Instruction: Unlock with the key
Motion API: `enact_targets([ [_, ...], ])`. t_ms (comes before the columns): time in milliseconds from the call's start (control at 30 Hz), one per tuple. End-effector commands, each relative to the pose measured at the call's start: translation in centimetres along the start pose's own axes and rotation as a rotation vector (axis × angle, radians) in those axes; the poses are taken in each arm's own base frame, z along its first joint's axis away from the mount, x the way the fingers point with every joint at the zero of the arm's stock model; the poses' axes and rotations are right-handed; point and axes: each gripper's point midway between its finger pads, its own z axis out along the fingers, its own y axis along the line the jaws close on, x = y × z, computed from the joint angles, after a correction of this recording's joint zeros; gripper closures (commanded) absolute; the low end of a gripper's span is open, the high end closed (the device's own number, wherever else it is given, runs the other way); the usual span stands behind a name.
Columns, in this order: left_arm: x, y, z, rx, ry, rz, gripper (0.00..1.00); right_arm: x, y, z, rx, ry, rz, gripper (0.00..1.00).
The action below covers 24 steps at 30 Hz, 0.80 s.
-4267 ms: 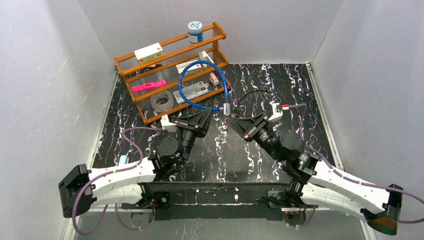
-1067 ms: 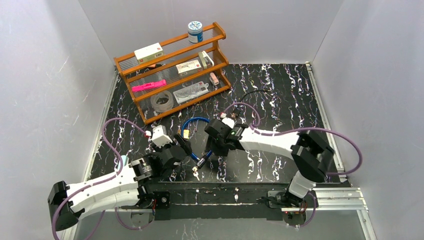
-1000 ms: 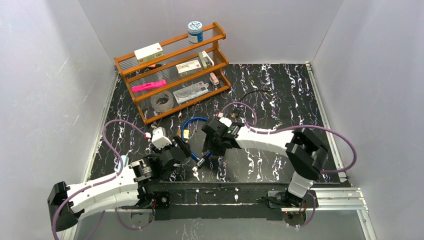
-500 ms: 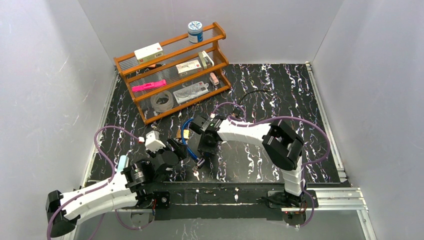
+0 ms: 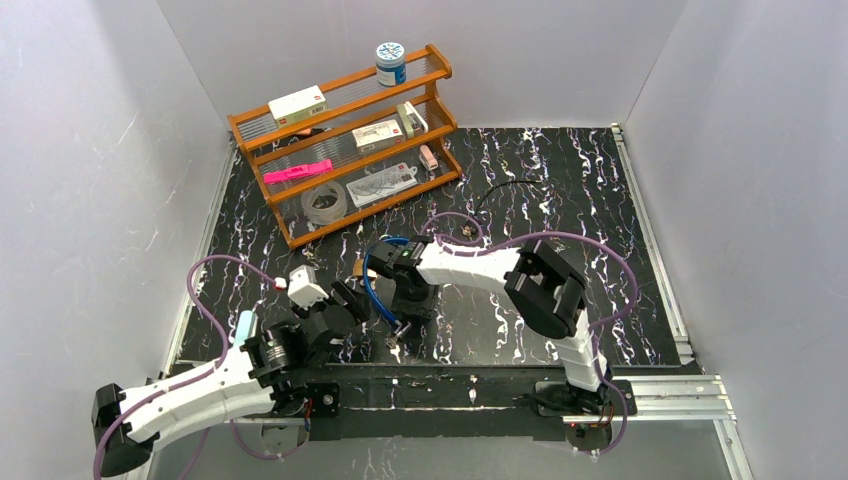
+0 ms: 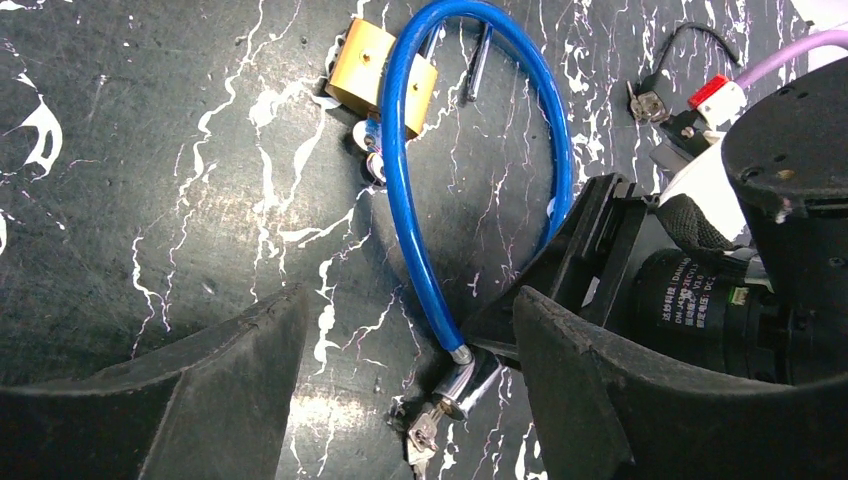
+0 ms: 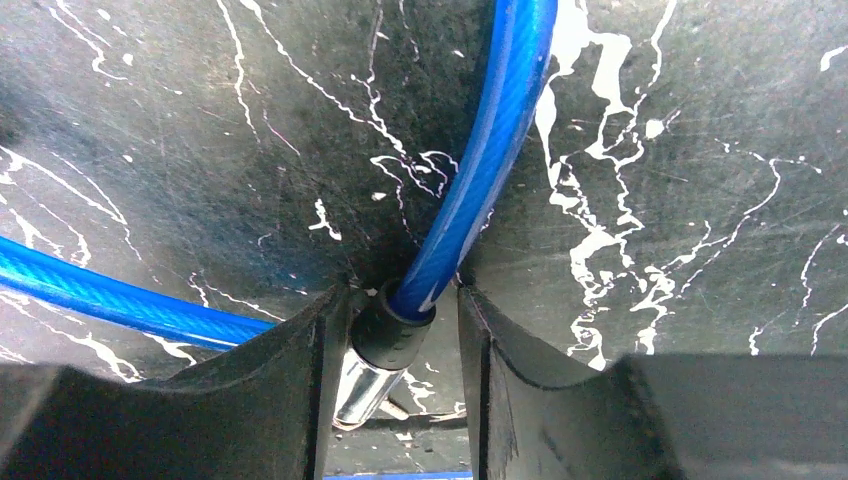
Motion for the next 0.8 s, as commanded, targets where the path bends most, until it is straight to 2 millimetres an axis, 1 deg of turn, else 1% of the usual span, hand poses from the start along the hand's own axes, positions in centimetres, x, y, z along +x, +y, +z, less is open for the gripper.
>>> enact_targets([
  [0,-0.8,1.5,0.2,-0.048,-0.052,0.016,0.27,0.7,-1.2,0.1,0.068,0.026,0.007,0.49],
  [100,-0.9,1.5,0.1,-0.047,-0.054,0.014,0.27,1.1,-1.0,0.3,0.051,0.040,0.044,0.54],
  [167,-1.0,1.5,0.1,-0.048,-0.057,0.010,0.27,1.2,-0.8,0.4,0.036,0.046,0.078,0.60],
  [233,-0.9,1.5,0.1,-0.049,-0.058,0.012,0.27,1.1,-0.6,0.7,0.021,0.037,0.103,0.72],
  [267,-0.9,1.5,0.1,-0.050,-0.057,0.015,0.27,1.0,-0.5,0.7,0.010,0.031,0.116,0.81],
  [333,-0.9,1.4,0.1,-0.048,-0.052,0.021,0.27,0.7,-0.6,0.7,0.002,0.008,0.127,0.95],
  [367,-0.9,1.3,0.0,-0.047,-0.049,0.027,0.27,0.4,-0.6,0.6,-0.002,-0.007,0.129,0.99],
  [400,-0.9,1.1,0.0,-0.040,-0.043,0.037,0.27,0.0,-0.6,0.3,-0.014,-0.026,0.132,0.99],
  [533,-0.9,-0.2,-0.4,0.006,-0.010,0.063,0.25,-1.2,0.1,-2.3,-0.145,-0.090,0.156,0.99],
  [600,-0.7,-1.4,-0.7,0.056,0.018,0.075,0.23,-1.5,0.0,-3.3,-0.208,-0.112,0.175,0.99],
  [700,-0.1,-3.2,-1.5,0.149,0.074,0.099,0.22,-1.9,0.5,-5.4,-0.350,-0.126,0.214,0.99],
  [767,0.5,-3.9,-2.1,0.195,0.118,0.116,0.21,-2.4,0.9,-6.9,-0.447,-0.140,0.241,0.99],
])
